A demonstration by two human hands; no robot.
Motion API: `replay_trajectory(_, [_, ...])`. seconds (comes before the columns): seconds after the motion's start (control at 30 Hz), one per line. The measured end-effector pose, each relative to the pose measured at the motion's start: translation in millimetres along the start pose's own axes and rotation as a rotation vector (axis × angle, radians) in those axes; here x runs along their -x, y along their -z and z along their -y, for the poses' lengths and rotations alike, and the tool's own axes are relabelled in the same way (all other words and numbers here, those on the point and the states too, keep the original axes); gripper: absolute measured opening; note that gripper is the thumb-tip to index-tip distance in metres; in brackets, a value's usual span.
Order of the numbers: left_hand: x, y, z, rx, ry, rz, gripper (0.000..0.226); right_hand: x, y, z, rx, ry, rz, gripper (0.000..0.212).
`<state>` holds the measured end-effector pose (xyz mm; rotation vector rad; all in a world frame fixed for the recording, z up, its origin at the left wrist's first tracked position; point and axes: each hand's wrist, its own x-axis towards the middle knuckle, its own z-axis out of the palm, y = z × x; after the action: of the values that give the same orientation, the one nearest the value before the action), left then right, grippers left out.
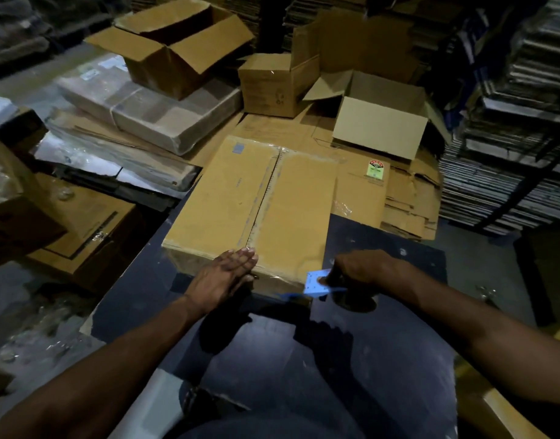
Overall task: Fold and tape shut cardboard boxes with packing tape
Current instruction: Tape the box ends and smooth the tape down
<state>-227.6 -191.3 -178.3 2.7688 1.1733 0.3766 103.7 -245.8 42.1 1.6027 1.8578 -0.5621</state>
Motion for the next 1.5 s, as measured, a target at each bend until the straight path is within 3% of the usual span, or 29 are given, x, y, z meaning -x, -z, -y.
replay_trajectory(0.23, [1.0, 8.0, -4.1, -0.104, -0.032, 0.059, 0.066, -2.9, -18.6, 1.5, 0.164, 0.039, -0.049, 0.057])
replay_trajectory(0.37, [-37.8, 25.6, -72.8, -0.089, -0.12, 0.007, 0.076, -7.6, -16.1, 2.4, 0.133, 0.05, -0.01, 0.06])
replay_trajectory(0.47, [-56.0, 2.9, -117.7, -0.068, -0.147, 0.156, 0.093, -8.4, -9.4, 3.7, 0.165, 0.073, 0.003, 0.08])
replay_trajectory(0.57, [-44.9, -17.6, -117.7, -0.066, -0.123, 0.16, 0.097, -10.7, -10.9, 1.1, 0.207, 0.077, 0.033, 0.089])
replay_trajectory(0.77, [-44.3, -17.8, -117.0, -0.07, -0.101, 0.169, 0.105, 4.0, -10.6, -26.3, 0.172, 0.173, 0.0, 0.08])
replay_trajectory(0.87, [-40.8, -15.6, -116.6, -0.074, -0.096, 0.18, 0.107, 18.2, -13.0, -40.9, 0.17, 0.133, 0.005, 0.087])
replay_trajectory(0.93, [-41.4, -15.1, -118.0, -0.074, -0.092, 0.169, 0.108, 27.2, -18.8, -54.0, 0.145, 0.082, 0.037, 0.081])
replay_trajectory(1.03, [-41.3, -15.0, -118.7, -0.044, -0.1, 0.157, 0.109, 40.1, -26.4, -76.8, 0.07, 0.029, 0.017, 0.048])
replay_trajectory(1.07, [-40.6, -14.3, -118.6, -0.043, -0.098, 0.153, 0.109, 41.6, -29.0, -81.3, 0.053, 0.022, 0.002, 0.046])
replay_trajectory(1.17, [-40.9, -9.7, -121.3, -0.068, -0.097, 0.176, 0.107, 31.5, -42.4, -85.8, 0.058, 0.051, 0.005, 0.079])
replay_trajectory(1.37, [-44.1, -3.4, -126.9, -0.067, -0.075, 0.221, 0.106, -15.5, -69.7, -74.6, 0.032, 0.11, -0.037, 0.082])
replay_trajectory(1.5, [-46.9, 4.6, -126.7, -0.08, -0.081, 0.258, 0.104, -46.0, -75.6, -62.6, -0.046, 0.108, 0.022, 0.081])
